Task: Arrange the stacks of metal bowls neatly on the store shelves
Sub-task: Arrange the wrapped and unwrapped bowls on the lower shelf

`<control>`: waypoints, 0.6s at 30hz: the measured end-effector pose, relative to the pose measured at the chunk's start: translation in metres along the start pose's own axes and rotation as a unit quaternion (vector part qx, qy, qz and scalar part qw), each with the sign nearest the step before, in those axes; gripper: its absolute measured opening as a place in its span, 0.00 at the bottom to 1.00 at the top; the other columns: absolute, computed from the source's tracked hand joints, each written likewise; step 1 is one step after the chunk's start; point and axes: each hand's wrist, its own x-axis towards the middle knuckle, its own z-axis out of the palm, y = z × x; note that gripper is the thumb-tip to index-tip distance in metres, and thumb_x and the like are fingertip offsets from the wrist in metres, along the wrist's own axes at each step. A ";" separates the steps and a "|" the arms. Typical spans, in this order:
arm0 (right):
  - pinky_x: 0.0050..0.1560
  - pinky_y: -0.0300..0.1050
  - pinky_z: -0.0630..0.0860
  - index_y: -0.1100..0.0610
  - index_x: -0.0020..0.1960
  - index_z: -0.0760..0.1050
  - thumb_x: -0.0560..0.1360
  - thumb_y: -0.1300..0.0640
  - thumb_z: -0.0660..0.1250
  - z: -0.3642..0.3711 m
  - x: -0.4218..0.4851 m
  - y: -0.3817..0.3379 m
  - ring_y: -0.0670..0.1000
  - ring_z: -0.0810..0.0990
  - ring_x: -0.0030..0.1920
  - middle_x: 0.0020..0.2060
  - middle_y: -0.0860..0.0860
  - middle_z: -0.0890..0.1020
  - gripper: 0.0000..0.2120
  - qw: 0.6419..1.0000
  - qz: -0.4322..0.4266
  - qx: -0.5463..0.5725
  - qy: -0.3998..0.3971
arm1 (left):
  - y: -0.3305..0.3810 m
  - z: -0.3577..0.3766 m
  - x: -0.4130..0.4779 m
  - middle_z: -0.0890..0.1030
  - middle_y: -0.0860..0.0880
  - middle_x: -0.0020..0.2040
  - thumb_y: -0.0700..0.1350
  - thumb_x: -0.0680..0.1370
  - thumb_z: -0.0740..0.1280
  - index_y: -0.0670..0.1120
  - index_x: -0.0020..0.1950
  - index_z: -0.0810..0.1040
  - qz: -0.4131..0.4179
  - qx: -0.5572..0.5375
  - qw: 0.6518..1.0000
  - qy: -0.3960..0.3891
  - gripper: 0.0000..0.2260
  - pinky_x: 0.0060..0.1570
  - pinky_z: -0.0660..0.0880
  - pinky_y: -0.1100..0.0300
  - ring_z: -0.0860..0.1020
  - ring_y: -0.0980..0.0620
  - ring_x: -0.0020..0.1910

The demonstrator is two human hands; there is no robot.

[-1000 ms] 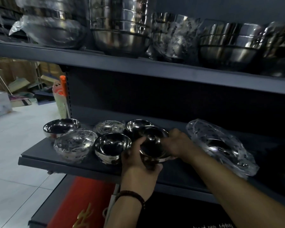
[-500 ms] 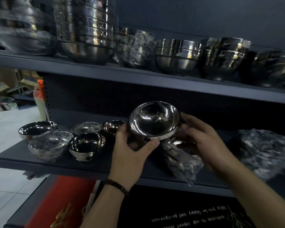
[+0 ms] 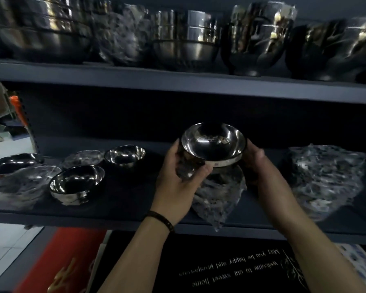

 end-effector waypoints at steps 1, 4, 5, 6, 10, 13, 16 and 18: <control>0.81 0.61 0.60 0.40 0.82 0.63 0.78 0.24 0.55 0.000 0.003 0.003 0.43 0.64 0.81 0.80 0.39 0.69 0.37 1.000 0.004 0.002 0.001 | -0.002 0.002 0.004 0.79 0.62 0.67 0.53 0.75 0.78 0.62 0.79 0.65 -0.002 0.007 1.000 -0.003 0.36 0.66 0.75 0.60 0.76 0.66 0.67; 0.80 0.52 0.63 0.39 0.82 0.64 0.81 0.27 0.53 -0.002 0.005 0.013 0.37 0.66 0.78 0.78 0.35 0.70 0.33 1.000 0.020 0.010 0.001 | -0.009 0.006 0.014 0.80 0.63 0.66 0.58 0.75 0.75 0.62 0.75 0.70 -0.003 0.050 0.999 -0.009 0.30 0.64 0.74 0.62 0.76 0.67 0.65; 0.77 0.46 0.65 0.38 0.81 0.66 0.83 0.30 0.51 -0.002 0.003 0.016 0.35 0.68 0.77 0.76 0.34 0.72 0.29 1.000 0.027 0.011 -0.005 | -0.011 0.007 0.016 0.81 0.64 0.65 0.58 0.76 0.75 0.62 0.74 0.72 -0.004 0.061 0.998 -0.008 0.28 0.63 0.75 0.62 0.77 0.67 0.64; 0.75 0.42 0.65 0.37 0.80 0.66 0.83 0.31 0.50 -0.001 0.000 0.020 0.32 0.68 0.75 0.75 0.33 0.72 0.28 0.999 0.038 0.014 -0.008 | -0.014 0.009 0.016 0.81 0.64 0.64 0.57 0.76 0.74 0.61 0.74 0.72 -0.006 0.068 0.998 -0.008 0.26 0.63 0.75 0.63 0.77 0.68 0.63; 0.77 0.42 0.60 0.37 0.81 0.64 0.79 0.26 0.55 0.000 -0.007 0.034 0.30 0.66 0.75 0.76 0.30 0.70 0.33 0.998 0.066 0.011 0.007 | -0.027 0.015 0.013 0.83 0.64 0.60 0.55 0.78 0.73 0.59 0.71 0.75 -0.028 0.089 0.996 -0.016 0.22 0.60 0.76 0.63 0.79 0.70 0.59; 0.71 0.34 0.61 0.40 0.82 0.63 0.75 0.27 0.56 -0.002 -0.010 0.034 0.21 0.66 0.65 0.70 0.27 0.71 0.38 0.997 0.074 0.024 0.021 | -0.034 0.018 0.011 0.83 0.62 0.60 0.57 0.79 0.71 0.59 0.69 0.76 -0.039 0.096 0.994 -0.034 0.19 0.60 0.78 0.61 0.80 0.67 0.58; 0.74 0.36 0.62 0.38 0.80 0.66 0.75 0.27 0.58 -0.002 -0.011 0.032 0.20 0.68 0.64 0.65 0.24 0.74 0.35 0.997 0.071 0.032 0.018 | -0.035 0.019 0.008 0.83 0.62 0.61 0.56 0.79 0.70 0.59 0.71 0.74 -0.044 0.086 0.994 -0.042 0.20 0.56 0.78 0.64 0.80 0.65 0.60; 0.80 0.47 0.61 0.39 0.80 0.67 0.77 0.25 0.60 -0.003 -0.011 0.032 0.29 0.68 0.73 0.72 0.30 0.74 0.35 0.997 0.074 0.032 0.016 | -0.032 0.018 0.007 0.82 0.62 0.62 0.55 0.80 0.70 0.59 0.73 0.73 -0.035 0.086 0.995 -0.042 0.22 0.60 0.77 0.63 0.80 0.66 0.61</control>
